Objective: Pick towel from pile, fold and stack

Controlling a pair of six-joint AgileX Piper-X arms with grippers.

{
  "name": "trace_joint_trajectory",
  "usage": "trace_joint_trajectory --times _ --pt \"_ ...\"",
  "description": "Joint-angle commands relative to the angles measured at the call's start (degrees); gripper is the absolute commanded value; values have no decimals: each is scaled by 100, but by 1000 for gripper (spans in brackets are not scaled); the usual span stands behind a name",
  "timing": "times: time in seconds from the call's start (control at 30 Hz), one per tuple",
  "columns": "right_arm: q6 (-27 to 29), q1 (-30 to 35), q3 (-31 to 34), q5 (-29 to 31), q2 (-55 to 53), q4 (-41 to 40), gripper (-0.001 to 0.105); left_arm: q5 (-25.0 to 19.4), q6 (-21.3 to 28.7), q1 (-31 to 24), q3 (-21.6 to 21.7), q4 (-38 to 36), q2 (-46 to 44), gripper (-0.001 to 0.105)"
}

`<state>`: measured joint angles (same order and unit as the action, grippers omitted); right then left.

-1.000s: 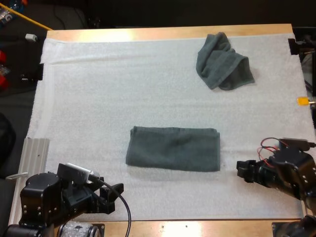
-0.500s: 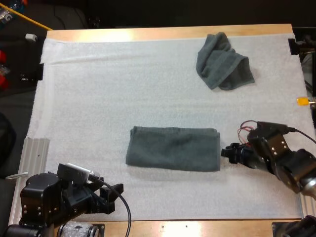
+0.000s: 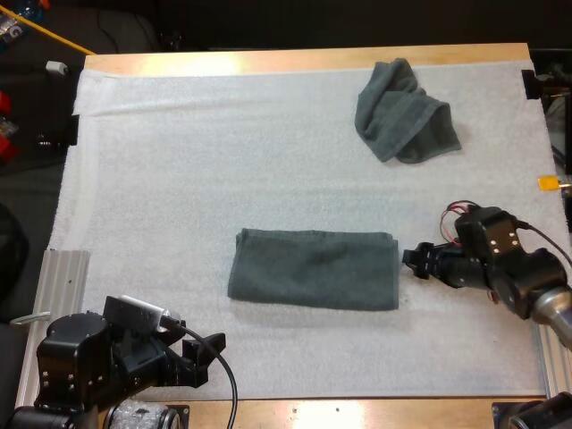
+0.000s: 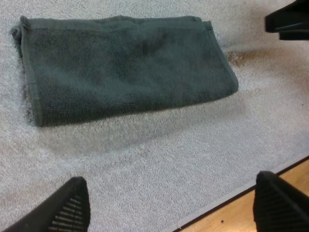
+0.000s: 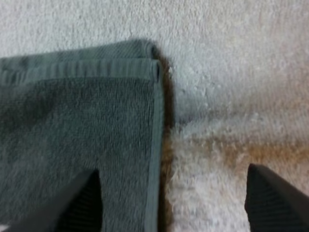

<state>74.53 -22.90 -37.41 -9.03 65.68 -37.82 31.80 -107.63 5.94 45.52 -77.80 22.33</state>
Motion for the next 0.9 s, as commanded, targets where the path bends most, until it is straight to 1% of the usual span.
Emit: trace_joint_trajectory --times 0.0,0.2,0.33,0.43,0.57,0.73,0.87 --pt "66 25 69 -204 77 208 62 9 18 -15 34 9 -16 69" --pt "25 25 372 -853 651 817 62 9 18 -15 34 -63 -16 69" --pt "-17 25 477 -927 941 1182 62 48 18 -15 34 -143 -16 69" --pt "-210 25 517 -1045 1186 1516 62 186 10 -15 34 -173 -16 69" --pt "-496 25 516 -1415 1507 1940 62 244 -3 -15 34 -173 -16 69" --pt "-910 25 516 -1453 1867 2146 62 340 -3 -15 34 -173 -16 69" --pt "-1014 -9 516 -1952 2089 2291 62 379 -3 -15 34 -173 -16 69"
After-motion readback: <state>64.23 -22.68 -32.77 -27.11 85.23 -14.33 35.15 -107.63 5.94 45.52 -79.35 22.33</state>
